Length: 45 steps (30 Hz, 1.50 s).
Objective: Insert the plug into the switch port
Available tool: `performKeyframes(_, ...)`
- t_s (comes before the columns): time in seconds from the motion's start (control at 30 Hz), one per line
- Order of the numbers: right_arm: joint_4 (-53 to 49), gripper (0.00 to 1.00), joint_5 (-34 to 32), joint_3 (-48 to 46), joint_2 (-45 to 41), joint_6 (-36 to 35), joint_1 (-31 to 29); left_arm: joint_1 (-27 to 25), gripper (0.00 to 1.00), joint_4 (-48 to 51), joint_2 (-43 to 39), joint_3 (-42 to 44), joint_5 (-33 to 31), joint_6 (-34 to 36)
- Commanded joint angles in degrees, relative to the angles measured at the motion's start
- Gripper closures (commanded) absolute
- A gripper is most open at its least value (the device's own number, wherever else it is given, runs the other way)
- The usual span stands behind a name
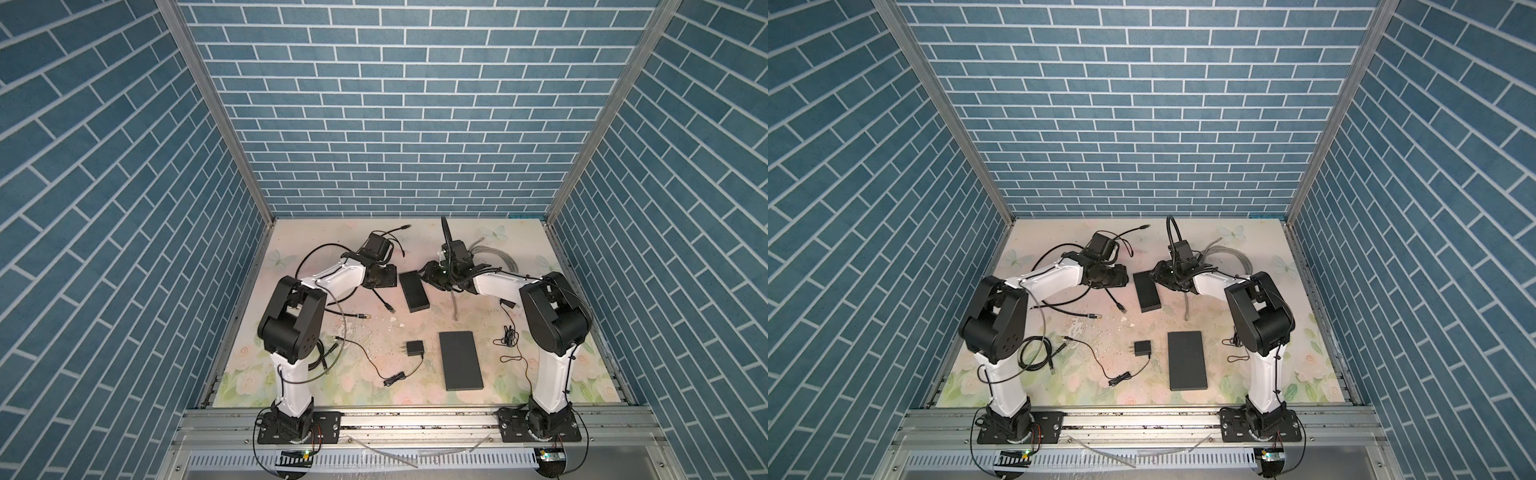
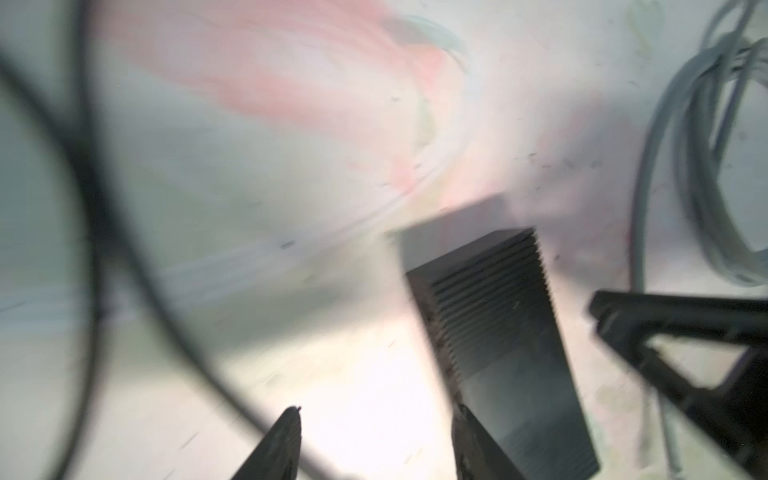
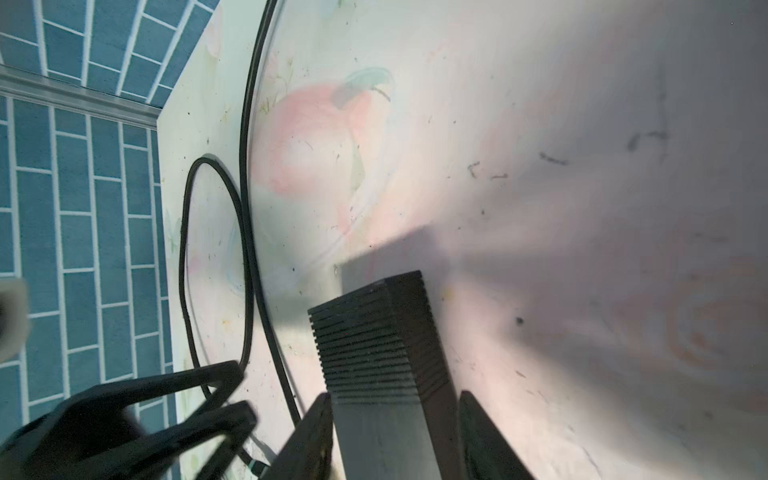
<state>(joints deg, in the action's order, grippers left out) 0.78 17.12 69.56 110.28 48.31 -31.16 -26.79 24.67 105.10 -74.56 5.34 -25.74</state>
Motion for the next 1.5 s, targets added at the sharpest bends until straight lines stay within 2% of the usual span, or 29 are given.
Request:
performKeyframes(0.0,-4.9,0.5,-3.5,-2.4,-6.5,-5.5,0.3,-0.4,0.47,10.6,-8.3,6.1,-11.2,-2.2)
performKeyframes(0.17,-4.6,0.5,-3.9,-5.0,-9.0,-6.1,-0.1,-0.4,0.48,17.6,-18.0,17.3,-20.4,-14.8)
performKeyframes(0.27,-5.0,0.5,-4.5,-5.3,-9.6,-6.6,-0.6,-0.3,0.48,18.4,-22.6,23.4,-23.6,-20.1)
performKeyframes(0.43,-4.8,0.5,-4.9,-6.0,-10.1,-6.7,-1.4,1.2,0.49,15.4,-26.3,29.2,-21.5,-23.8)
performKeyframes(0.57,-4.3,0.5,-4.6,-6.3,-9.8,-6.4,-1.6,3.1,0.51,10.9,-23.7,30.6,-16.2,-25.3)
performKeyframes(0.77,-3.5,0.51,-4.4,-7.1,-9.5,-5.8,-1.7,3.1,0.5,7.7,-22.4,32.7,-14.0,-28.5)
performKeyframes(1.13,-2.1,0.51,-3.9,-7.6,-8.5,-4.5,-1.7,3.1,0.51,9.6,-24.5,34.4,-16.3,-32.0)
performKeyframes(1.33,-1.7,0.52,-3.1,-7.4,-7.4,-4.0,-1.7,3.0,0.57,5.4,-23.1,38.6,-14.5,-35.1)
performKeyframes(1.47,-1.4,0.52,-2.8,-7.6,-7.4,-3.7,-1.7,2.7,0.68,4.5,-21.8,38.0,-14.6,-35.2)
